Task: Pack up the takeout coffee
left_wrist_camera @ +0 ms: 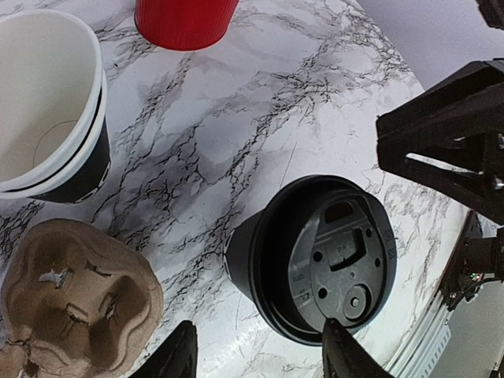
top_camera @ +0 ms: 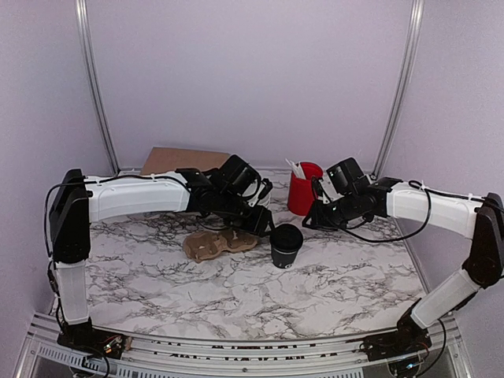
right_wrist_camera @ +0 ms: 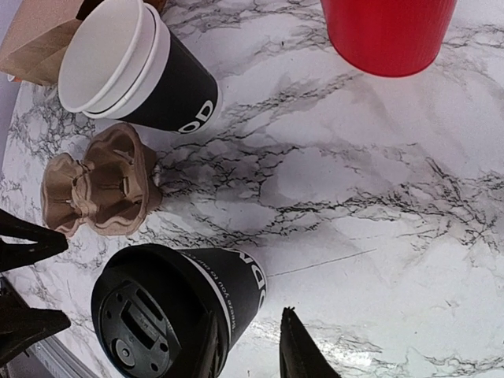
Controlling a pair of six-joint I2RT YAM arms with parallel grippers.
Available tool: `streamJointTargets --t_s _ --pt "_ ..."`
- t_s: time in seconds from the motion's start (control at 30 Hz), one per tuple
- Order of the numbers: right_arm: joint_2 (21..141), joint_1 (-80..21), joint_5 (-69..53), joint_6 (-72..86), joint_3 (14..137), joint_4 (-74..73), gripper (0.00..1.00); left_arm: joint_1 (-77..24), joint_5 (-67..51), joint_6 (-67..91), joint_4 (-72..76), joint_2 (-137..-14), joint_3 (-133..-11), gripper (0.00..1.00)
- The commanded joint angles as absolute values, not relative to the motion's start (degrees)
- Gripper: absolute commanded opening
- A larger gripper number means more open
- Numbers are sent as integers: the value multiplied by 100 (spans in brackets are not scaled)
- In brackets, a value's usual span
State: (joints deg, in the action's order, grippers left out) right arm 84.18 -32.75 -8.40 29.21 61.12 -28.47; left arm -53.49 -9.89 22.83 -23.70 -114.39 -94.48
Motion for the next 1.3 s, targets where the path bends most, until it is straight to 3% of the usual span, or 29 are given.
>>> streamJointTargets --t_s 0.0,0.67,1.27 --pt "8574 -3230 -978 2720 6361 -2688 27 -5399 -1039 2145 -2425 -11143 -9199 55" --pt "8798 -3226 -972 2632 6442 -2595 27 -5747 -1511 1912 -2548 -11513 -9257 54" --pt "8673 -3226 -915 2628 6376 -2671 27 -5564 -1011 2070 -2531 -11834 -9479 54"
